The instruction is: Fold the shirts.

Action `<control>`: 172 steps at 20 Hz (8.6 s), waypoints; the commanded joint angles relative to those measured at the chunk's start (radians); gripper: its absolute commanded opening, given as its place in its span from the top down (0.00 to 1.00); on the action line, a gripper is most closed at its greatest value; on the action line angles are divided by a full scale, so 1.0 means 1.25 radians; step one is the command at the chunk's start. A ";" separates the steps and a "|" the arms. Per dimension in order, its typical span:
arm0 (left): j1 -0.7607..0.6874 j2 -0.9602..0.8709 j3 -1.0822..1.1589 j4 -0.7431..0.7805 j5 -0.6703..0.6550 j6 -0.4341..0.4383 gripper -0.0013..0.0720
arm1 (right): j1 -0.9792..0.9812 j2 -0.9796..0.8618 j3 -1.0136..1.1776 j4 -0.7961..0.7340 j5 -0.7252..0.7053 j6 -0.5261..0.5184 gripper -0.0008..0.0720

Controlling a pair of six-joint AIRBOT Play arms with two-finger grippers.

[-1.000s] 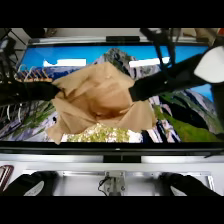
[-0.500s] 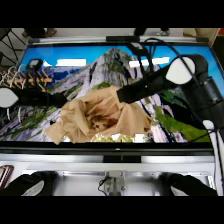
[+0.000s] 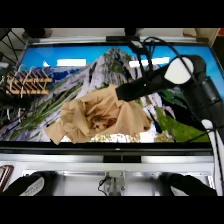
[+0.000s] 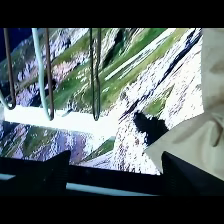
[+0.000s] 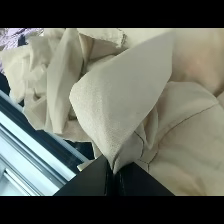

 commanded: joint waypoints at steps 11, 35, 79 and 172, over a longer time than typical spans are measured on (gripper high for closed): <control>0.149 -0.157 -0.245 0.027 0.293 -0.034 0.02 | 0.000 0.000 0.000 0.001 -0.011 0.053 0.90; 0.172 -0.363 -0.127 0.011 0.343 -0.035 0.92 | 0.000 0.000 0.000 0.000 -0.007 0.061 0.90; -0.661 0.376 -0.428 -0.276 0.073 0.048 0.92 | -0.086 0.040 0.111 -0.148 0.033 -0.006 0.90; -0.565 -0.082 -0.150 -0.479 0.262 0.469 0.93 | -0.330 -0.133 0.064 -0.055 0.404 -1.146 0.86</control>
